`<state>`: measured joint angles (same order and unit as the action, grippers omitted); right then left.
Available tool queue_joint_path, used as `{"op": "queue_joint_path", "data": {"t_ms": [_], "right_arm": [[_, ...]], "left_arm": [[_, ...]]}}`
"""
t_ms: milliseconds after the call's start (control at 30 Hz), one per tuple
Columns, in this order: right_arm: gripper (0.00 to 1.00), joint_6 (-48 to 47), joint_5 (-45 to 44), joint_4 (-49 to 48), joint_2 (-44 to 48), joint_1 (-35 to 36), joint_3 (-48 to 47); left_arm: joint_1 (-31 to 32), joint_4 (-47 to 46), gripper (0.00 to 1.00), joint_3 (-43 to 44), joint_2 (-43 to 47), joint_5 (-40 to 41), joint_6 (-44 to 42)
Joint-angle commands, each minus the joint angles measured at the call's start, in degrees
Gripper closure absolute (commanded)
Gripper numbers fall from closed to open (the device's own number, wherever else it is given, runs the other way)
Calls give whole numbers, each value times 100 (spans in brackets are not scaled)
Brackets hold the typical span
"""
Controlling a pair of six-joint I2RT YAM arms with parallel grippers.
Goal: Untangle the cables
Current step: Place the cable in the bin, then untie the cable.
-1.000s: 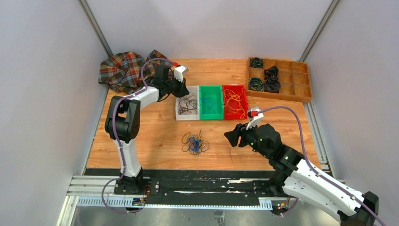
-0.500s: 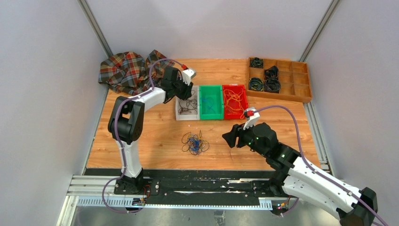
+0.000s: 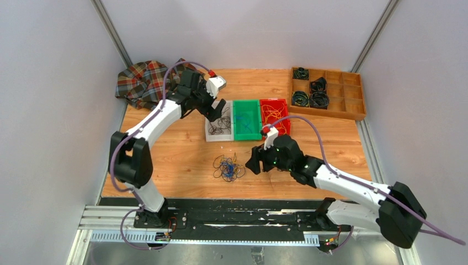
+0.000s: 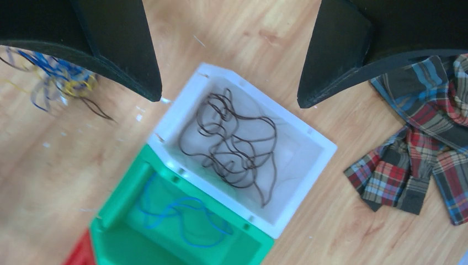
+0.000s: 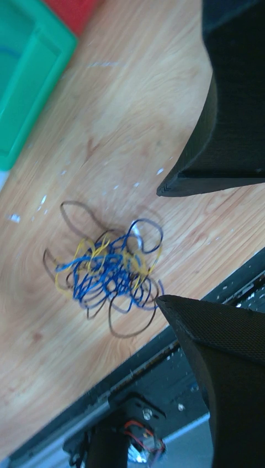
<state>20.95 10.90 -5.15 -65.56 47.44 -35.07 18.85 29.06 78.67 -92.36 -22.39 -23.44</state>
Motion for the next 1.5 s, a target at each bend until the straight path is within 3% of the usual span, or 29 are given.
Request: {"op": "queue_joint_path", "data": {"t_ms": [0, 200, 400, 567, 700, 933, 1200, 1467], "right_arm": [[39, -300, 736, -350, -472, -82, -397], [47, -479, 1258, -148, -1037, -81, -605], [56, -698, 1074, 254, -1474, -80, -810], [75, -587, 999, 186, -1560, -80, -836], [99, -563, 948, 257, -1420, -78, -861], [100, -474, 1172, 250, -401, -81, -1017], [99, -182, 1453, -503, 650, -84, -1250], [99, 246, 1850, -1139, 691, -84, -1318]], "left_arm": [[4, 1406, 2, 90, 572, -653, -375], [4, 1551, 2, -466, 1461, -1027, -237], [4, 1818, 2, -548, 1818, -1290, -242], [3, 1888, 3, -669, 1910, -1458, -280], [9, 1893, 4, -797, 1986, -1619, -268], [96, 1893, 4, -825, 2169, -1917, -343], [397, 1898, 2, -468, 2172, -2748, 14], [954, 1893, 6, -436, 2176, -2740, 51]]}}
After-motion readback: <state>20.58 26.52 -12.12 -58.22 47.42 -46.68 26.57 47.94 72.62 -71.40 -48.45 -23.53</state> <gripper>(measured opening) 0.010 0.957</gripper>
